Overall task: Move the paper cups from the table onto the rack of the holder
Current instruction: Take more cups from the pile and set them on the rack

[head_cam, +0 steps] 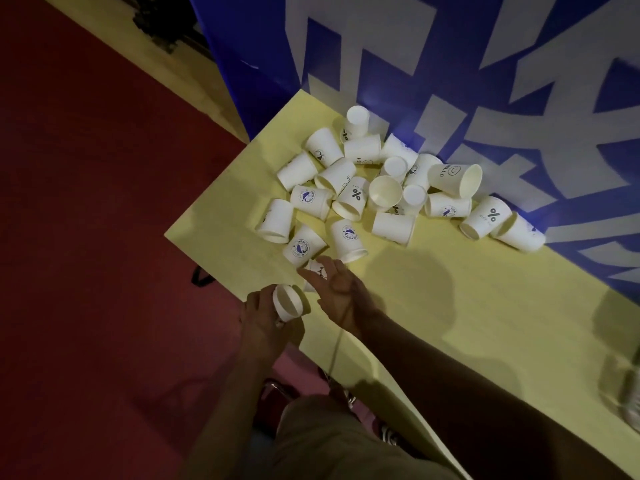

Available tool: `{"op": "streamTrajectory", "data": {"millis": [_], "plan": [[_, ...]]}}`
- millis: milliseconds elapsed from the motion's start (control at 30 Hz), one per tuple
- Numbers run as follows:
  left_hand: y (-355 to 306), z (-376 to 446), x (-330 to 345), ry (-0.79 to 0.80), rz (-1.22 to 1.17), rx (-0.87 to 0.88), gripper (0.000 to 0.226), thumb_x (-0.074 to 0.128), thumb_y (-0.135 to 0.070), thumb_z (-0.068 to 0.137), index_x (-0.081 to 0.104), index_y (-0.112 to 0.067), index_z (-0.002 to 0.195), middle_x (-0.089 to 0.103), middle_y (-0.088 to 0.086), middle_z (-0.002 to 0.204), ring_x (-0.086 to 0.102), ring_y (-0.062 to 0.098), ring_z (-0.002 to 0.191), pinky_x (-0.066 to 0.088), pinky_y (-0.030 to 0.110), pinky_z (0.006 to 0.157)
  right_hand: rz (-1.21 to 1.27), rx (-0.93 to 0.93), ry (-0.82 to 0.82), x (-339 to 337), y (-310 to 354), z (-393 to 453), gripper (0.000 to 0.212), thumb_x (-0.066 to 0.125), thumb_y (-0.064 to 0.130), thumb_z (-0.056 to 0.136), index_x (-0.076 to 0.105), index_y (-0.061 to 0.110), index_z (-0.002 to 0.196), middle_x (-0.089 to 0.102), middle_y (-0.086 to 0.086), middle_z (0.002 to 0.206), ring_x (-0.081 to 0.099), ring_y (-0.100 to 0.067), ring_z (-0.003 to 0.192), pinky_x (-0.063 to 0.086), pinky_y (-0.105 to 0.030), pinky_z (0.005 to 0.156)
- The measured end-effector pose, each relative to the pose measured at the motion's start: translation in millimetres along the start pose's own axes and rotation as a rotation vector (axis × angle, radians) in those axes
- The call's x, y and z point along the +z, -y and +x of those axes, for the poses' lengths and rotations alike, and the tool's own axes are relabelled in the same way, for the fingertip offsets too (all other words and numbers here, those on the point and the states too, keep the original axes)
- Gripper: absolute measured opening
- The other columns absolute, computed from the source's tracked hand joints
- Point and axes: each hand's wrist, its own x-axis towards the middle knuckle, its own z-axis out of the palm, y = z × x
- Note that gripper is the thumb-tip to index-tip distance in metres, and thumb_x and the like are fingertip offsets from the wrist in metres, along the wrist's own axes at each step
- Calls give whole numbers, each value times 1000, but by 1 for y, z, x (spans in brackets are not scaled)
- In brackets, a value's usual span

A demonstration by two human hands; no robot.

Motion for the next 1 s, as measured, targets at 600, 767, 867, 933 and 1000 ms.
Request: {"op": "streamTrajectory", "data": {"millis": [600,767,867,933,1000], "plan": [[-50,7,13,106,-23,31,79,88,-39,61,59,-4,126,63,13,117,57,35,108,40,39,89,91,288,-36,12,-51,-93,77,71,31,82,36,20,150,48,-7,135,51,-29,115,54,-38,86],[-100,8,36,203,-146,148,73,88,-28,66,57,-6,128,64,10,120,58,33,112,48,45,92,290,450,-233,5,-85,-163,88,66,21,84,23,17,161,48,-9,131,55,-29,105,59,-43,70],[-140,-3,56,273,-176,130,79,84,-30,70,45,-24,139,53,1,133,51,25,121,45,41,100,355,554,-315,5,-107,-214,91,71,24,83,24,14,161,47,-10,133,57,-31,107,58,-42,64],[-166,-13,75,305,-133,214,80,81,-24,73,42,-28,142,51,-1,136,48,24,125,42,35,102,370,600,-374,8,-122,-251,90,76,29,83,29,12,158,48,-10,134,58,-30,108,58,-41,63],[-195,-26,93,329,-116,290,80,82,-21,74,41,-27,143,50,-2,136,47,23,126,42,32,100,389,642,-442,10,-135,-287,86,77,33,82,35,12,154,47,-7,134,59,-30,108,56,-40,60]]}}
